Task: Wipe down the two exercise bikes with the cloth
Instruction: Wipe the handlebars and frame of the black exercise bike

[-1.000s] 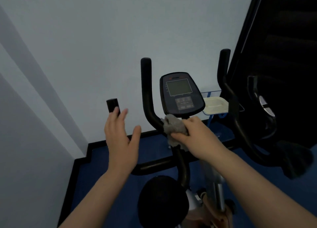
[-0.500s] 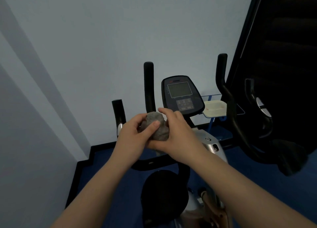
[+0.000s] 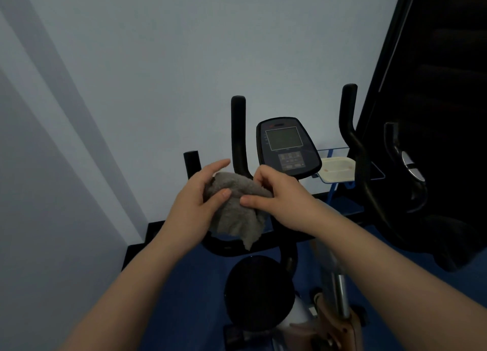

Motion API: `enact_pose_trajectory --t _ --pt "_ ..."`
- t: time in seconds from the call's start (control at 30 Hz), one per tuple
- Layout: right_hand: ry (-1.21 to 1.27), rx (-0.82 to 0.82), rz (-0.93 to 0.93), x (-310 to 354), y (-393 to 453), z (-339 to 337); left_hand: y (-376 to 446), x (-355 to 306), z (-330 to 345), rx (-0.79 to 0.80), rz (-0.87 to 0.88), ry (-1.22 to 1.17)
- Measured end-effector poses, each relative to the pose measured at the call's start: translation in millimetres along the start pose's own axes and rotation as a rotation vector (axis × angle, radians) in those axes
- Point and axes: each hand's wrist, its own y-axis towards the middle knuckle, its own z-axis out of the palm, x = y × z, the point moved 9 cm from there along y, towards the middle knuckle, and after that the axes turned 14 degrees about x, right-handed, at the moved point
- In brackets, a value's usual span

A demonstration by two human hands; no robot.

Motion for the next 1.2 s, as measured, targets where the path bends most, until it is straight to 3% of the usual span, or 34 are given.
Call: enact_pose_trajectory --t 0.23,0.47,0.67,0.8,0.87,0.97,1.07,1.13,1.2 --pt "-0.12 0.006 -0.004 -7.0 -0.4 0.2 -3.2 22.1 3.9 0.055 -0.118 0.342" --pt "-0.125 0.04 0.014 -13.3 0.6 2.4 -3.9 30.1 -1.5 0.055 -0.141 0.371" --pt "-0.259 -0.164 -0.155 8.6 -5.2 -8.0 -12.2 5.0 -14.3 -0.177 0.035 0.523" --pt "-0.497 0.092 -0.163 -15.5 -16.3 31.3 -36.6 24.0 15.4 0.095 0.142 0.694" --pt "-0.474 0.202 -0.166 -29.3 -22.4 43.6 -46.7 37.7 28.1 0.218 0.135 0.696" --pt "-0.461 0.275 -0.195 -27.4 -24.5 41.9 -48.0 42.9 26.9 0.274 0.154 0.703" --pt "-0.424 0.404 -0.16 -20.0 -21.7 42.6 -44.1 53.3 21.4 0.392 0.068 0.658" --pt "-0.365 0.381 -0.111 -16.8 -13.2 35.8 -41.3 61.7 19.5 0.482 -0.018 0.574" --pt "-0.345 0.288 -0.153 -4.4 -2.1 37.6 -34.7 62.6 15.1 0.467 -0.073 0.438"
